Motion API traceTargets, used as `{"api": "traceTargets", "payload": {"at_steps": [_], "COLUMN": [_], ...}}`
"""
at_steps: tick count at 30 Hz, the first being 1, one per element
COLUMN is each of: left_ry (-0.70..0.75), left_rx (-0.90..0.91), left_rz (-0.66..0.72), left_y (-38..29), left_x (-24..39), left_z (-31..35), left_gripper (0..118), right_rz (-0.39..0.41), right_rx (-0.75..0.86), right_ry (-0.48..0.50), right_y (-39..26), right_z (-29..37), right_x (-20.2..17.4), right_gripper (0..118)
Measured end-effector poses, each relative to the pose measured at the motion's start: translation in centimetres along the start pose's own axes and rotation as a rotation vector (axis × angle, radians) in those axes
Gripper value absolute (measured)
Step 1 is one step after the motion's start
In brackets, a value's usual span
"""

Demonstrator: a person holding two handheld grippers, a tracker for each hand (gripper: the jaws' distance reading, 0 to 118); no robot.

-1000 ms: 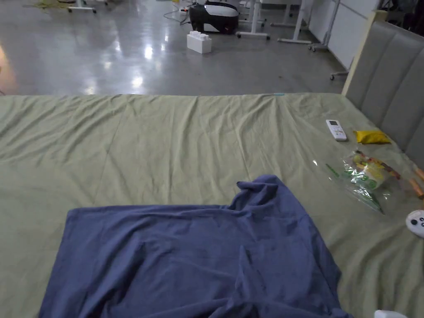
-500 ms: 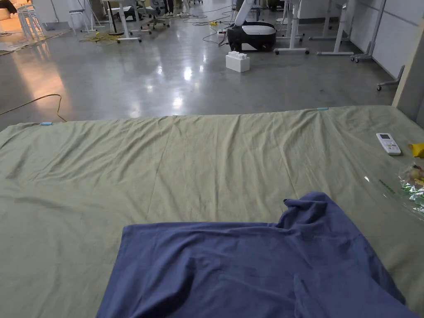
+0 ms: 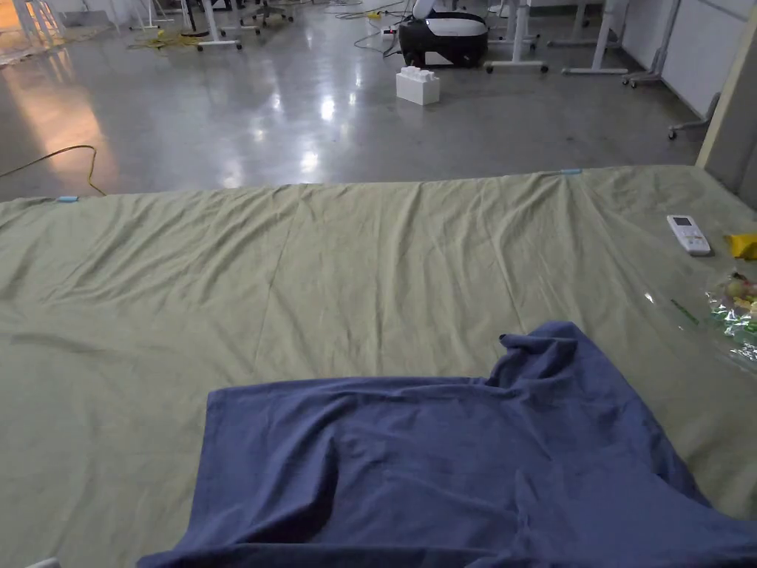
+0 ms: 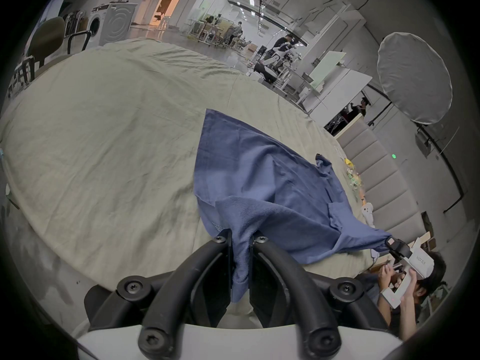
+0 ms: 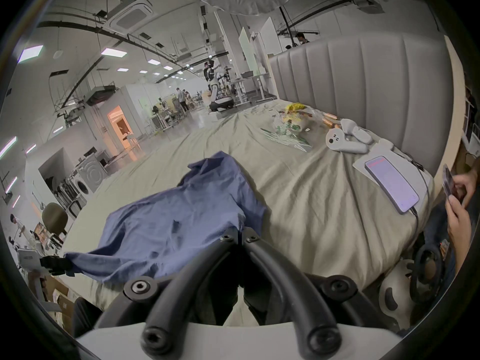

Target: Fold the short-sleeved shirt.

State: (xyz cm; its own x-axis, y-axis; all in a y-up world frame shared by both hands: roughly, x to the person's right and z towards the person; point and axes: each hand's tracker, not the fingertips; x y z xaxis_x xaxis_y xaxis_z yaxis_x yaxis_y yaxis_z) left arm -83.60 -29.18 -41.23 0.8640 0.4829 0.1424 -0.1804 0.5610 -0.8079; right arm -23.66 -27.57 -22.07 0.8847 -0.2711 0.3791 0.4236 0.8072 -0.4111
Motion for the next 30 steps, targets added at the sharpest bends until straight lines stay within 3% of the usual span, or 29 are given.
{"api": "traceTargets", "payload": {"at_steps": [8, 15, 16, 17, 18, 19, 20, 21, 24, 30], "left_ry": [-0.045, 0.083, 0.087, 0.109, 0.162, 0.173, 0.168, 0.161, 0.130, 0.178], "left_rx": [-0.002, -0.007, -0.010, -0.001, 0.025, 0.035, 0.049, 0.059, 0.148, 0.445], "left_rz": [0.149, 0.226, 0.203, 0.190, 0.163, 0.152, 0.161, 0.170, 0.137, -0.313], "left_y": [7.2, 10.5, 10.2, 10.0, 9.9, 9.9, 10.1, 10.1, 10.3, 8.9], "left_x": [-2.5, -4.0, -3.1, -2.8, -2.7, -2.8, -4.0, -4.2, -3.5, 4.3], "left_z": [-5.9, -13.2, -13.3, -13.7, -14.0, -14.1, -14.2, -13.5, -9.8, 2.3], "left_gripper": [11, 12, 13, 22, 41, 66, 92, 97, 96, 96], "right_rz": [0.047, 0.113, 0.117, 0.123, 0.138, 0.155, 0.172, 0.183, 0.238, 0.269], "right_rx": [-0.023, -0.117, -0.127, -0.129, -0.142, -0.169, -0.209, -0.214, -0.127, 0.091], "right_ry": [0.033, 0.014, 0.016, 0.028, 0.035, 0.033, 0.020, 0.019, 0.022, 0.097], "right_y": [6.9, 9.1, 9.0, 8.9, 8.7, 8.6, 8.6, 8.5, 8.7, 9.0], "right_z": [-9.9, -20.4, -21.6, -22.4, -23.2, -24.0, -24.4, -24.5, -20.9, -9.0], "right_x": [-2.0, -4.1, -4.1, -4.1, -4.1, -4.0, -3.9, -3.8, -4.7, -6.7], "right_gripper": [2, 2, 2, 3, 11, 34, 74, 89, 85, 85]}}
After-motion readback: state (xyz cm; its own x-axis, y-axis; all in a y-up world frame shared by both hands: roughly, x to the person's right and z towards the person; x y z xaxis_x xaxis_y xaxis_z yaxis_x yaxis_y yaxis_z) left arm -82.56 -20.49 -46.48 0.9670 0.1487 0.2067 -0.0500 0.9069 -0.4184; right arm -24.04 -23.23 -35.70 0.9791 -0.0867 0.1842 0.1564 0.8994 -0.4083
